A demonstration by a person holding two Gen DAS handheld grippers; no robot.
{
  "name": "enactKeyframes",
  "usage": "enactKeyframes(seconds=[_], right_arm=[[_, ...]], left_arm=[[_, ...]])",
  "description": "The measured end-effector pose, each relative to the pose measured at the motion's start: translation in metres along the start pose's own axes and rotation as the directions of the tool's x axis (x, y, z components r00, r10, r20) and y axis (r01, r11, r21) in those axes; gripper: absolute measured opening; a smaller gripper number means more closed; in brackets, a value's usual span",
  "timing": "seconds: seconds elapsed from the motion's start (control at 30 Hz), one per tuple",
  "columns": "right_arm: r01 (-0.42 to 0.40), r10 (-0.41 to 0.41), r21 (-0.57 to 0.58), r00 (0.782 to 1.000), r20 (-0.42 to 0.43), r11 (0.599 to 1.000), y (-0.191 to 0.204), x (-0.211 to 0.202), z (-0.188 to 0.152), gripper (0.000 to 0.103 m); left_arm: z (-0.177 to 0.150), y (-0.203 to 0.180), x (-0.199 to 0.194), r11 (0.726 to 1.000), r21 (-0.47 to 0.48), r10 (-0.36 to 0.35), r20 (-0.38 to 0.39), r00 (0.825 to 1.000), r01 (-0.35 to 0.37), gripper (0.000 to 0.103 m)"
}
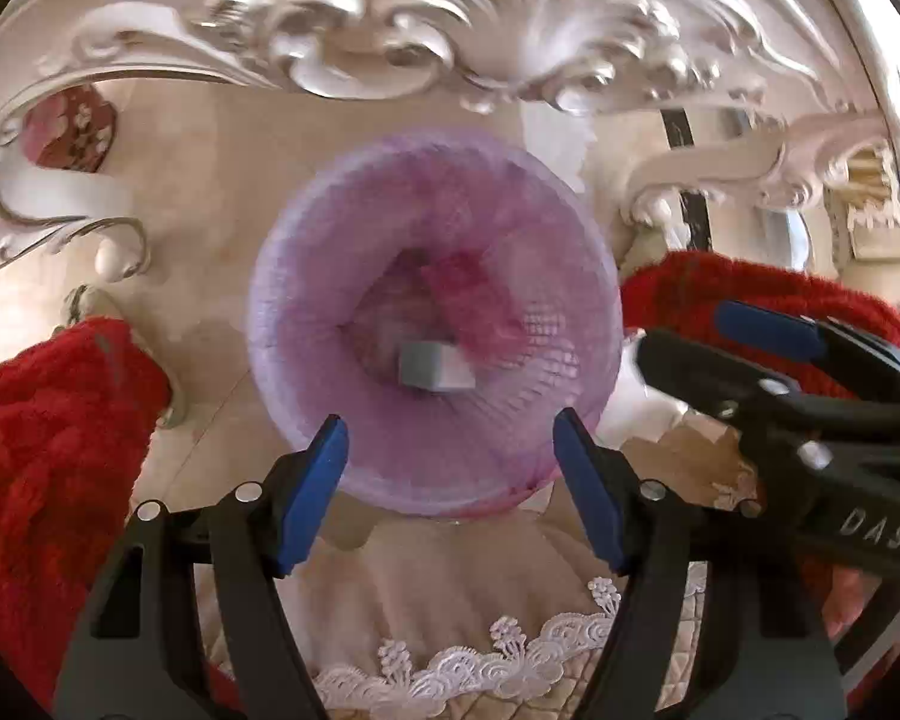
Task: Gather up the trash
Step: 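Carry both boxes over the wastebasket and open both tools to drop them, then grasp the teal box with the left tool while the right tool grasps the red toothpaste box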
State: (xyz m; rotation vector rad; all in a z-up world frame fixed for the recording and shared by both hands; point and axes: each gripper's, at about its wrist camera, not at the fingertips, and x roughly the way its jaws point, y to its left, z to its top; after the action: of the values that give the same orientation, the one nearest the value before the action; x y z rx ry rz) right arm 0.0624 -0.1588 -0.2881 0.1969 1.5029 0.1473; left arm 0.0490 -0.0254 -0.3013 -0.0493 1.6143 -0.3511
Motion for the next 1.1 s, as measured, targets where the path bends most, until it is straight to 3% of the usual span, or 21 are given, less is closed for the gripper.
enactKeyframes(seconds=[0.07, 0.13, 0.17, 0.23, 0.3, 0.43, 0.57, 0.8, 0.97, 1.1], right_arm=[[-0.001, 0.001, -0.013, 0.999, 0.044, 1.0, 0.0, -0.016, -0.002, 0.069], [0.005, -0.003, -0.024, 0.994, 0.113, 1.0, 0.0, -0.04, -0.007, 0.069], [0.004, -0.001, -0.019, 0.986, 0.165, 1.0, -0.001, -0.056, -0.011, 0.069], [-0.005, -0.001, 0.018, 0.962, 0.273, 1.0, -0.006, -0.086, -0.015, 0.07], [-0.037, 0.02, 0.038, 0.924, 0.381, 0.999, -0.005, -0.115, -0.015, 0.07], [-0.039, 0.033, -0.002, 0.824, 0.566, 0.999, 0.019, -0.16, 0.003, 0.073], [0.029, 0.003, -0.042, 0.792, 0.611, 0.999, 0.041, -0.16, 0.031, 0.073], [0.113, -0.057, -0.055, 0.792, 0.608, 0.992, 0.056, -0.144, 0.07, 0.073], [0.161, -0.103, -0.051, 0.814, 0.571, 0.986, 0.053, -0.128, 0.077, 0.073], [0.175, -0.14, -0.007, 0.813, 0.566, 0.985, 0.034, -0.125, 0.08, 0.073]], left_arm=[[-0.001, 0.003, -0.017, 1.0, -0.016, 0.01, 0.056, 0.998, -0.009, 0.069], [-0.007, 0.005, -0.043, 0.999, -0.016, 0.033, 0.15, 0.988, -0.031, 0.069], [-0.011, 0.005, -0.062, 0.998, -0.016, 0.055, 0.216, 0.975, -0.053, 0.069], [-0.016, 0.007, -0.095, 0.996, -0.036, 0.09, 0.334, 0.938, -0.082, 0.069], [-0.017, 0.01, -0.128, 0.994, -0.078, 0.104, 0.443, 0.89, -0.078, 0.069], [-0.002, 0.012, -0.178, 0.989, -0.143, 0.117, 0.583, 0.804, -0.04, 0.076], [0.016, 0.012, -0.199, 0.985, -0.17, 0.123, 0.633, 0.764, -0.017, 0.077], [0.045, 0.007, -0.211, 0.986, -0.156, 0.149, 0.658, 0.738, -0.059, 0.077], [0.057, 0.007, -0.213, 0.994, -0.113, 0.082, 0.664, 0.743, -0.009, 0.077], [0.073, -0.01, -0.203, 0.992, -0.086, 0.125, 0.637, 0.761, -0.091, 0.077]])
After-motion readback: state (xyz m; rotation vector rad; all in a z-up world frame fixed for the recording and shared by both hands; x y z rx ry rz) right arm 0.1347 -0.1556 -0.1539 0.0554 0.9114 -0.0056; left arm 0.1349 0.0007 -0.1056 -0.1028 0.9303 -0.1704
